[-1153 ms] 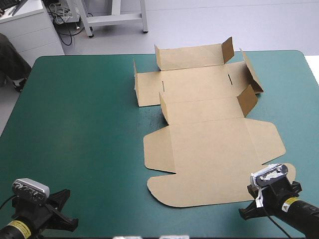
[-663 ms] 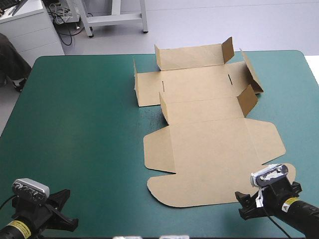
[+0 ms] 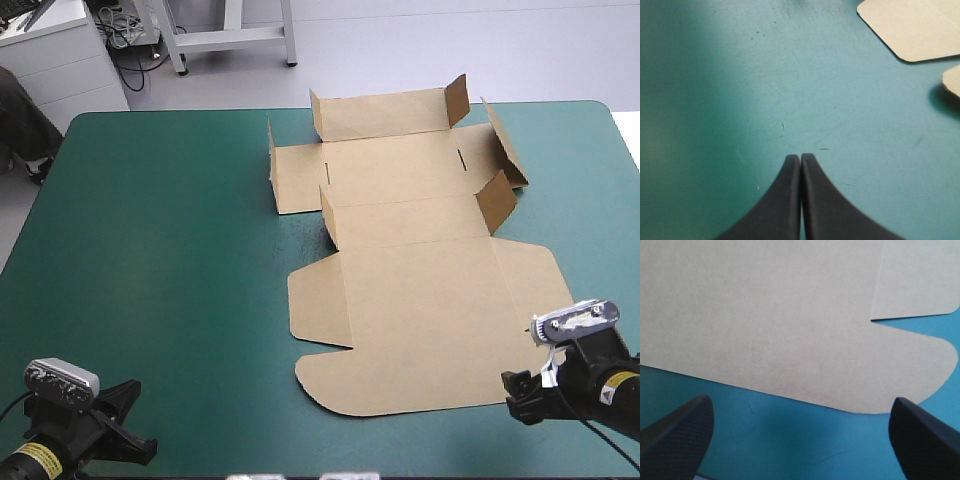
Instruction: Fold the box
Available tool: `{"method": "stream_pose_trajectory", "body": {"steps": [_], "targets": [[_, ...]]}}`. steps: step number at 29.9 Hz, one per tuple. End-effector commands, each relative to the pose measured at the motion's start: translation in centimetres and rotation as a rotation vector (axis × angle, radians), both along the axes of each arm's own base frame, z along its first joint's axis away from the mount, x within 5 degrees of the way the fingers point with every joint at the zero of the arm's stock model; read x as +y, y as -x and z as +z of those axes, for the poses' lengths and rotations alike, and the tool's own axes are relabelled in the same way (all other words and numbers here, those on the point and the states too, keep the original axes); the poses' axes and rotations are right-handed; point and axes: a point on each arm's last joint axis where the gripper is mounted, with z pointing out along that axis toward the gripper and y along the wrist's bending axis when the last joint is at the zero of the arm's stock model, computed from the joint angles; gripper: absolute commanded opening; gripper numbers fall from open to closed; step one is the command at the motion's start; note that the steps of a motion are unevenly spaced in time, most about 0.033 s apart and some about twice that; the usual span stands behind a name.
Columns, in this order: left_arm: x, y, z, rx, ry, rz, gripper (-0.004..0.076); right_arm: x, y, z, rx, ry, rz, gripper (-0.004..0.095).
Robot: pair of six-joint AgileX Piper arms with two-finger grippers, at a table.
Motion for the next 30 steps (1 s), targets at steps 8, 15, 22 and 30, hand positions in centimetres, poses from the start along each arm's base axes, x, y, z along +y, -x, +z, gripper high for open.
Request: {"method": "stream_pose_trajectory", "body": {"steps": [8,15,22,30], "targets": [[-0.2,-0.3,1.3,-0.066,0.045,-0.004,-0.0032,0.8,-5.0,5.5,-0.024,0.031,-0.036,0.0877],[-0.2,-0.3,1.3,-0.066,0.045,-0.004,-0.0032,1.5,-10.1,5.8,0.046,0.111,-0.045,0.0874],[-0.2,-0.3,1.3,-0.066,0.045,-0.004,-0.0032,0.9,-16.3,4.6,0.083,0.079,-0.073,0.0874],[-0.2,-0.3,1.3,-0.066,0.045,-0.004,-0.0032,-4.8,-23.7,3.3,0.162,-0.089,-0.149,0.0874]]}}
